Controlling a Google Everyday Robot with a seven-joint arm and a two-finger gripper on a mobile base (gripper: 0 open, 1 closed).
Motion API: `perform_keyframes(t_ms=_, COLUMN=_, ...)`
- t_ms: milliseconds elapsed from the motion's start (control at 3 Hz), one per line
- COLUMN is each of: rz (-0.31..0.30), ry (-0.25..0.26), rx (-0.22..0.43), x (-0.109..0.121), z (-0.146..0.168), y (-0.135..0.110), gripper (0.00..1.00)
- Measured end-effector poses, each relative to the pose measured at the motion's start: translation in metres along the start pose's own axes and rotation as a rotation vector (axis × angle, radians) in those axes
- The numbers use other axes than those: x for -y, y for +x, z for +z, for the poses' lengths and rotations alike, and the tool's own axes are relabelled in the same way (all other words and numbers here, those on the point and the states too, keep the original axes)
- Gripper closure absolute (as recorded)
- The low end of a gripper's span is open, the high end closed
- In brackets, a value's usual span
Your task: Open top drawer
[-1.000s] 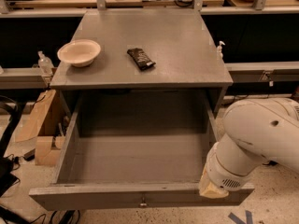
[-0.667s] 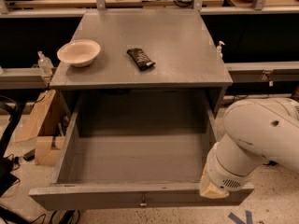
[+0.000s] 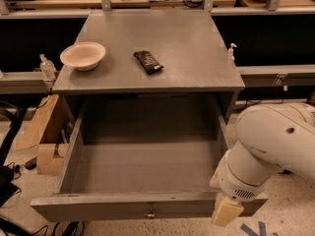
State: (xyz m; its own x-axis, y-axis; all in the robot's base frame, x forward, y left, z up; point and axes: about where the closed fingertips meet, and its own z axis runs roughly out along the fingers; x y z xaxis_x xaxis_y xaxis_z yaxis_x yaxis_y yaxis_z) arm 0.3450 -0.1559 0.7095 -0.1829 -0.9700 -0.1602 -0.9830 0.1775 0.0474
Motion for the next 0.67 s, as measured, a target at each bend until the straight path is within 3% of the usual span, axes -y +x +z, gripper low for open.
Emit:
perform_keyframes(t_ms=333, rz=0.0, ry=0.002, rx=-0.001, x=-0.0004, z=-0.0008, y=0.0001, gripper=0.0)
perform_keyframes(t_ms=667, rz=0.0, ry=0.002, rx=-0.001, x=-0.0004, z=-0.0008, y=0.0001, gripper=0.0)
